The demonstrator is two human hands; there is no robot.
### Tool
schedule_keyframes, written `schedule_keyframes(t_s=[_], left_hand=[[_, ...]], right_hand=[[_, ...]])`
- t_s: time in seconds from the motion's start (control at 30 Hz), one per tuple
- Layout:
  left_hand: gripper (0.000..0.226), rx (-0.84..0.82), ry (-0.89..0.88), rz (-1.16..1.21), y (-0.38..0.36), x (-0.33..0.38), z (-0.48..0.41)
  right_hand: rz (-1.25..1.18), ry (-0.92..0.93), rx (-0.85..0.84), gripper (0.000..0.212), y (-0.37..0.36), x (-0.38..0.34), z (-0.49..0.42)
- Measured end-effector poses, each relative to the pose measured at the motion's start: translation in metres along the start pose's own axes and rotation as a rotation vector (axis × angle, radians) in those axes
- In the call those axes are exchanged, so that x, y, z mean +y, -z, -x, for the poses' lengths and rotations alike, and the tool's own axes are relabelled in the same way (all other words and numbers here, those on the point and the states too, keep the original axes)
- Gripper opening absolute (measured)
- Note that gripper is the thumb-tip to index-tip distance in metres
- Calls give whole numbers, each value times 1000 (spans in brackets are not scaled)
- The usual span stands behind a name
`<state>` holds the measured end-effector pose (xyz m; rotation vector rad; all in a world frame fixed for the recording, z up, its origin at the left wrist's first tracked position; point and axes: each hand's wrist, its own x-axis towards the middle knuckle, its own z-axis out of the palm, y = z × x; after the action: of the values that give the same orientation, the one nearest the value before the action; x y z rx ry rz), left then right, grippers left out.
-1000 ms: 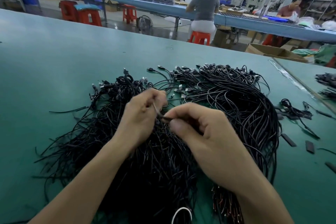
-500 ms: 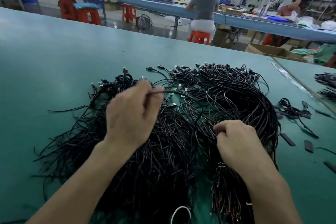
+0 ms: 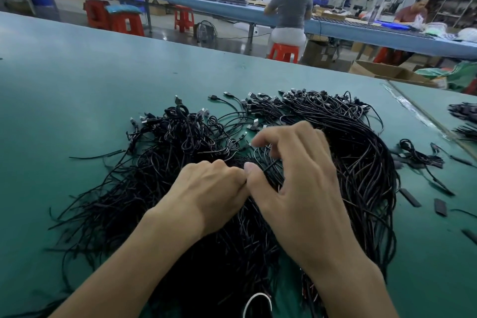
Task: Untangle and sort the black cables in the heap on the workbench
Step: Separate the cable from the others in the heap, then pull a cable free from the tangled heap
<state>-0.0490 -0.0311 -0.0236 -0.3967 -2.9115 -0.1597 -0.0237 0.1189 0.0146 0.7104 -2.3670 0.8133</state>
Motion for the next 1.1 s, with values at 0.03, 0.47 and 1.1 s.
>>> schedule_keyframes(t_s=[0.03, 0.47, 1.1], left_hand=[[59, -4, -5, 18, 2, 2, 0], [33, 502, -10, 561, 11, -1, -1], [51, 248, 188, 728, 11, -5, -1]], right_hand=[[23, 7, -40, 20, -1, -1, 0], [11, -240, 26, 43, -6, 37, 0], [-175, -245, -241, 17, -4, 48, 2]])
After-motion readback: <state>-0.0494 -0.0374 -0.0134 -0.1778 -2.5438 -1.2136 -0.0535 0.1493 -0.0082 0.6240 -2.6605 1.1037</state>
